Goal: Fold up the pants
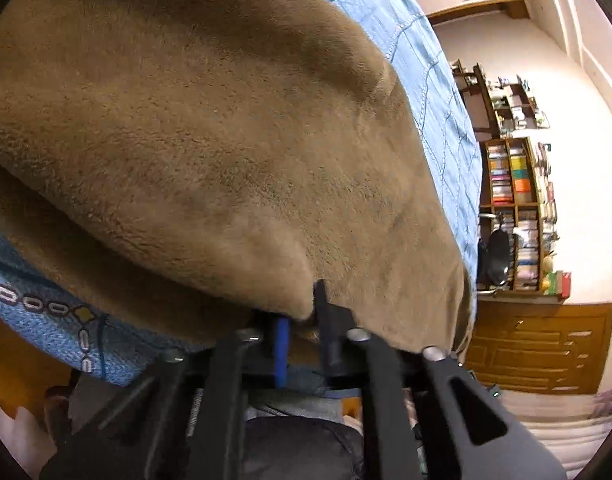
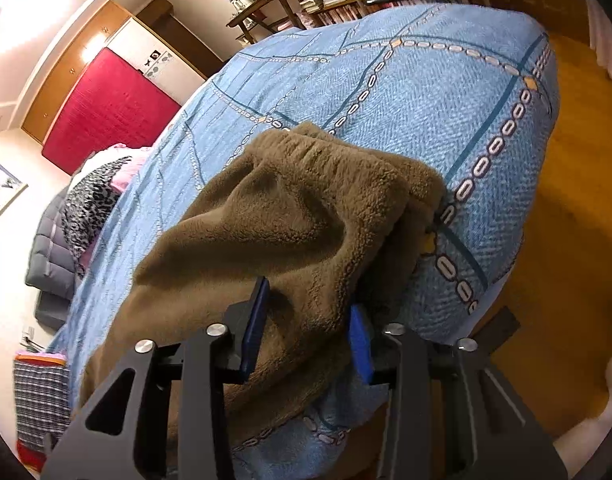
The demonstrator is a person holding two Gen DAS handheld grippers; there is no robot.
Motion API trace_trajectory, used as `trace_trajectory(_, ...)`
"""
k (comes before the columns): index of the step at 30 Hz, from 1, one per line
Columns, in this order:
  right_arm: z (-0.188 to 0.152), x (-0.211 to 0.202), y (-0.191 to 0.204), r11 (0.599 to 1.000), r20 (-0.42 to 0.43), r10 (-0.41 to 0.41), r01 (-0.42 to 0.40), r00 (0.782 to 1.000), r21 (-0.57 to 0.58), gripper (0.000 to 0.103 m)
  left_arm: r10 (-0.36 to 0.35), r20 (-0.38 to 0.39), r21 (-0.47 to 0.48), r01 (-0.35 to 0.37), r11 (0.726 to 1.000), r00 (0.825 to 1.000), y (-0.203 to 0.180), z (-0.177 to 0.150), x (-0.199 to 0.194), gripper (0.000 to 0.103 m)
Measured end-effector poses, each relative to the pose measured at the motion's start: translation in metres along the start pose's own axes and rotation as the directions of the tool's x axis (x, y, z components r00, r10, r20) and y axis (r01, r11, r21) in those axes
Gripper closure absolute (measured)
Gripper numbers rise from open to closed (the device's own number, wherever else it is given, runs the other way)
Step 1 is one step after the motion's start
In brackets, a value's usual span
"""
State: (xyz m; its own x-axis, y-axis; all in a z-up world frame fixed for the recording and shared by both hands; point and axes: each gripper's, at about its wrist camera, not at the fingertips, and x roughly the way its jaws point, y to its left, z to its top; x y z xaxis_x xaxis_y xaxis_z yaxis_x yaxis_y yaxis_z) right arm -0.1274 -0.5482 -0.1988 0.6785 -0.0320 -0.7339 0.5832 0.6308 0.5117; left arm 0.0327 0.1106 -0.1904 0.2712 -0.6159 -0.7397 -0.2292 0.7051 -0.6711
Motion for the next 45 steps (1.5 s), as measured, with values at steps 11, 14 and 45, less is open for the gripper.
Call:
trace_trajectory(11, -0.003, -0.044, 0.000, 0.990, 0.078, -0.100, 0.106, 0.992, -0.088, 0.097, 0.077, -0.011, 0.223, -0.073, 0.972, 0.997, -0.023, -0.039, -0.037, 0.098)
trace_trajectory(14, -0.006, -0.035, -0.011, 0.992, 0.046, -0.100, 0.103, 0.994, -0.076, 0.097, 0.109, -0.045, 0.226, -0.096, 0.969, 0.993, -0.016, -0.035, -0.022, 0.098)
trace_trajectory(45, 0.081, 0.041, 0.033, 0.961, -0.024, -0.033, 0.025, 0.999, -0.276, 0.066, 0.208, 0.120, 0.675, -0.233, 0.700, 0.971, -0.121, -0.063, -0.021, 0.062)
